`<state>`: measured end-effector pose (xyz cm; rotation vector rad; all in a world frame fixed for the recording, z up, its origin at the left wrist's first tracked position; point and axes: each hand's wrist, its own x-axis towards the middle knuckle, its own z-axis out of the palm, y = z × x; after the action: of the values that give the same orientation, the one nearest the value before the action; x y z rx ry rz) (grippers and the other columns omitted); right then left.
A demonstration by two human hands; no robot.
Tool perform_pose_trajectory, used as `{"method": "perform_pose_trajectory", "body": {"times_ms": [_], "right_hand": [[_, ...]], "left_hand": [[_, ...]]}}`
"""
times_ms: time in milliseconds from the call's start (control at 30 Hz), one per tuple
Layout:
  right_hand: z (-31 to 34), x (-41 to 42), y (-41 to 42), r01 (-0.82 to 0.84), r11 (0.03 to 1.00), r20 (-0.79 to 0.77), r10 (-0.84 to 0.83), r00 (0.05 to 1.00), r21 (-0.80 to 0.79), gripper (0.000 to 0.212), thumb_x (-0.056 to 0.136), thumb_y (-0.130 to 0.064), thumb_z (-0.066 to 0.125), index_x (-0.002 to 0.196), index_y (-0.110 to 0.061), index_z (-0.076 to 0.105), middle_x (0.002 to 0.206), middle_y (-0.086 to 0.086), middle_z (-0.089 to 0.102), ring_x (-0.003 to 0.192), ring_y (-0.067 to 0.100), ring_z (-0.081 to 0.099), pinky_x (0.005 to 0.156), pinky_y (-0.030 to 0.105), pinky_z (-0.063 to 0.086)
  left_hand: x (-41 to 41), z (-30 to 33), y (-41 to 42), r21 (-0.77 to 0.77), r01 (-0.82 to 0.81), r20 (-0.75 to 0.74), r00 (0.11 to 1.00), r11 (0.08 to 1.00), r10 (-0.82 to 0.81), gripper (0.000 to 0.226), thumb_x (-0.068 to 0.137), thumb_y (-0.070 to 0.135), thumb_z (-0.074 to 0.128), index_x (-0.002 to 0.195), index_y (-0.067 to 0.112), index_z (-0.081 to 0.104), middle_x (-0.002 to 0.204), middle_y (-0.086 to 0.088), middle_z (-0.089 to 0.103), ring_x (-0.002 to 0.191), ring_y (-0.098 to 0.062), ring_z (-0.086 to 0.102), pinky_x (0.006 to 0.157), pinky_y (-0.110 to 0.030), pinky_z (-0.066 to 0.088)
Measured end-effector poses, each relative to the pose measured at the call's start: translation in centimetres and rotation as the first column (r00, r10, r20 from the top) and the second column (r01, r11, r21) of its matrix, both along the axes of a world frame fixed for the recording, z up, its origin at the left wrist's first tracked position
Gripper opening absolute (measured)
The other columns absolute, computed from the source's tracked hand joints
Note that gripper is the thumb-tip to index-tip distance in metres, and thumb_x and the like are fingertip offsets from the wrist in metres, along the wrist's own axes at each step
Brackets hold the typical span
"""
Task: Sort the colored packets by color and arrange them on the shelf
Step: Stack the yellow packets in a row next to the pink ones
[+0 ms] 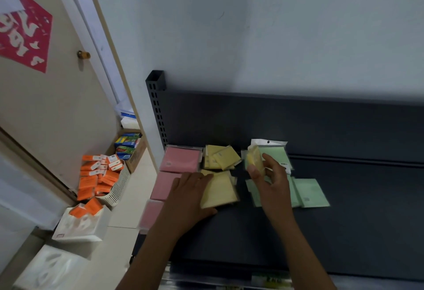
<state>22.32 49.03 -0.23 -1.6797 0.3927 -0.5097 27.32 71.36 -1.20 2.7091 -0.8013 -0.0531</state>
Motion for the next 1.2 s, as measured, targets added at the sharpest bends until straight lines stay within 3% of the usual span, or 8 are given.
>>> {"method": "perform_pose_trajectory", "body": {"times_ms": [133, 200, 333, 467, 600, 733, 900, 1200], "right_hand": [[0.4, -0.6, 0.0, 0.019, 1.0, 0.017, -0.02, 1.0, 0.015, 0.064, 0.08, -0.052, 0.071, 0.137, -0.028, 0.054, 0.135, -0.006, 0.054, 0.123, 0.01, 0.054, 0.078, 0.004, 0.047], [0.4, -1.0, 0.0, 0.031, 0.999, 0.021, -0.032, 0.999, 0.021, 0.066, 0.079, -0.055, 0.07, 0.138, -0.029, 0.054, 0.135, -0.008, 0.054, 0.124, 0.01, 0.054, 0.08, 0.009, 0.05], [0.3, -1.9, -0.3, 0.077, 0.997, 0.019, -0.078, 0.997, 0.032, 0.07, 0.081, -0.065, 0.071, 0.139, -0.03, 0.054, 0.136, -0.008, 0.055, 0.123, 0.009, 0.055, 0.088, 0.022, 0.051], [0.0, -2.3, -0.3, 0.116, 0.992, 0.008, -0.116, 0.993, 0.05, 0.07, 0.079, -0.066, 0.072, 0.136, -0.029, 0.056, 0.134, -0.008, 0.056, 0.122, 0.012, 0.057, 0.093, 0.029, 0.054], [-0.4, -2.4, 0.0, 0.128, 0.99, -0.011, -0.128, 0.992, 0.066, 0.077, 0.071, -0.076, 0.069, 0.133, -0.032, 0.058, 0.13, -0.009, 0.058, 0.119, 0.011, 0.059, 0.097, 0.041, 0.056], [-0.5, -2.5, 0.0, 0.122, 0.991, -0.015, -0.121, 0.993, 0.053, 0.078, 0.071, -0.077, 0.068, 0.134, -0.033, 0.058, 0.131, -0.01, 0.057, 0.12, 0.01, 0.058, 0.097, 0.037, 0.055], [-0.7, -2.6, -0.1, 0.12, 0.991, -0.02, -0.119, 0.993, 0.064, 0.075, 0.073, -0.073, 0.07, 0.135, -0.031, 0.058, 0.131, -0.01, 0.058, 0.12, 0.01, 0.058, 0.098, 0.036, 0.054], [-0.7, -2.3, 0.6, 0.09, 0.994, -0.026, -0.088, 0.996, 0.056, 0.073, 0.074, -0.066, 0.071, 0.136, -0.031, 0.056, 0.134, -0.01, 0.057, 0.12, 0.006, 0.056, 0.091, 0.019, 0.048]], "left_hand": [[0.4, 0.2, 0.2, -0.027, 0.019, 0.027, 0.999, 0.999, -0.018, 0.092, 0.075, 0.058, 0.074, 0.152, 0.033, 0.032, 0.142, 0.006, 0.049, 0.129, -0.018, 0.037, 0.098, -0.031, 0.029], [0.5, 1.0, 0.4, -0.066, 0.011, 0.029, 1.0, 0.998, -0.009, 0.091, 0.072, 0.058, 0.076, 0.15, 0.031, 0.038, 0.136, 0.004, 0.053, 0.124, -0.019, 0.042, 0.096, -0.031, 0.031], [1.2, 2.4, 2.2, -0.331, -0.142, -0.015, 0.989, 0.933, 0.145, 0.082, 0.065, 0.064, 0.08, 0.137, 0.038, 0.051, 0.122, 0.014, 0.057, 0.112, -0.01, 0.052, 0.094, -0.032, 0.041], [1.9, 3.2, 2.9, -0.452, -0.184, -0.093, 0.983, 0.873, 0.159, 0.083, 0.067, 0.061, 0.083, 0.138, 0.043, 0.046, 0.125, 0.02, 0.052, 0.113, -0.008, 0.049, 0.097, -0.037, 0.043], [0.9, 3.4, 0.8, -0.213, -0.062, -0.102, 0.994, 0.975, 0.041, 0.095, 0.068, 0.067, 0.077, 0.148, 0.04, 0.035, 0.14, 0.009, 0.052, 0.123, -0.015, 0.051, 0.106, -0.038, 0.04], [0.1, 1.2, -1.1, 0.03, -0.016, -0.004, 1.0, 0.999, 0.016, 0.096, 0.073, 0.067, 0.071, 0.153, 0.034, 0.028, 0.144, 0.003, 0.046, 0.127, -0.02, 0.047, 0.107, -0.037, 0.034], [0.4, 0.4, -1.3, 0.039, 0.007, 0.031, 0.999, 0.999, -0.008, 0.095, 0.073, 0.064, 0.073, 0.153, 0.031, 0.032, 0.146, 0.004, 0.048, 0.133, -0.021, 0.042, 0.107, -0.037, 0.03], [1.9, 0.8, -0.9, 0.033, 0.122, 0.016, 0.992, 0.992, -0.123, 0.092, 0.069, 0.053, 0.075, 0.15, 0.03, 0.036, 0.144, 0.002, 0.05, 0.127, -0.019, 0.047, 0.102, -0.032, 0.026]]}}
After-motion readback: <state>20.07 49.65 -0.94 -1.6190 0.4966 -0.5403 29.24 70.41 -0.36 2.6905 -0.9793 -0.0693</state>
